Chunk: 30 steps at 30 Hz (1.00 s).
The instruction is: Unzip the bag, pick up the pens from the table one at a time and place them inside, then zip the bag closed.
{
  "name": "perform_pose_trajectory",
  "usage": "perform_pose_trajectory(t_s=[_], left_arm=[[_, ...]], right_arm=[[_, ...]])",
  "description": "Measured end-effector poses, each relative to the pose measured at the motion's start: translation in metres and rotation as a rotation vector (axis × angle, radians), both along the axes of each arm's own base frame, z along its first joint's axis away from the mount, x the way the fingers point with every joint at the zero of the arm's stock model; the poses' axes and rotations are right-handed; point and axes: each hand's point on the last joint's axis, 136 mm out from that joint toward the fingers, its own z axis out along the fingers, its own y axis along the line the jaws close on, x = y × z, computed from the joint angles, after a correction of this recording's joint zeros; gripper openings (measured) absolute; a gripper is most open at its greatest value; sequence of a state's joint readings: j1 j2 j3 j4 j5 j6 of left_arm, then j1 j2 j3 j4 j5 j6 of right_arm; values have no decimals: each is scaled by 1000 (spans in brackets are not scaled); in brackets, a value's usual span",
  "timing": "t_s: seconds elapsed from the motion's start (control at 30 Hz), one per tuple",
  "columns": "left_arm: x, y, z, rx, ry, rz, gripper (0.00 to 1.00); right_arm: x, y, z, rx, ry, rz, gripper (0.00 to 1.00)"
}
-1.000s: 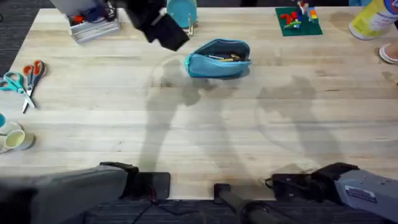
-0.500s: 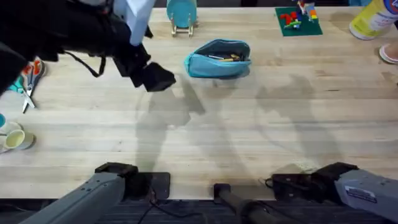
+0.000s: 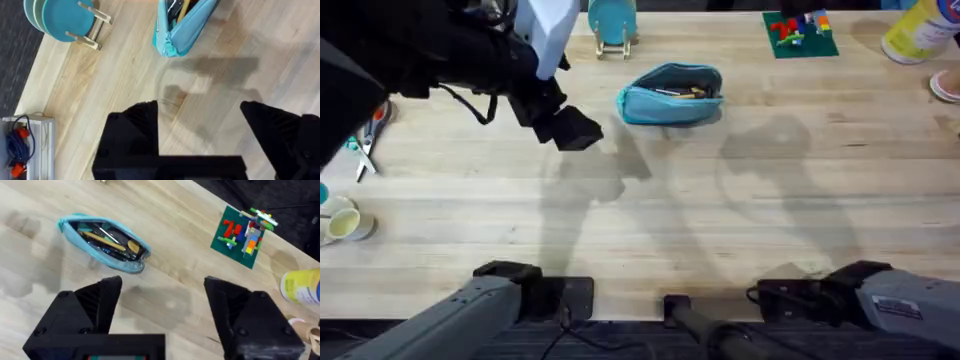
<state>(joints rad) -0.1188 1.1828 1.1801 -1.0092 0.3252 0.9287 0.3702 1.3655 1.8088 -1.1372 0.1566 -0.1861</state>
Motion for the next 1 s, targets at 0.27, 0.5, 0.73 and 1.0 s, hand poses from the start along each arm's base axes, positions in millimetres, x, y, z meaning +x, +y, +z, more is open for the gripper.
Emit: perform_pose_trajectory(t_s=[0.27, 0.5, 0.73, 1.0], left_arm=[[0, 0, 0, 0, 0, 0, 993], [0, 0, 0, 0, 0, 0, 993], [0, 0, 0, 0, 0, 0, 993], [0, 0, 0, 0, 0, 0, 993]], right_arm=[[30, 12, -23, -16, 40, 0, 996], [75, 31, -33, 13, -13, 8, 996], [128, 45, -32, 40, -136, -16, 996], [149, 43, -24, 53, -209, -45, 996]])
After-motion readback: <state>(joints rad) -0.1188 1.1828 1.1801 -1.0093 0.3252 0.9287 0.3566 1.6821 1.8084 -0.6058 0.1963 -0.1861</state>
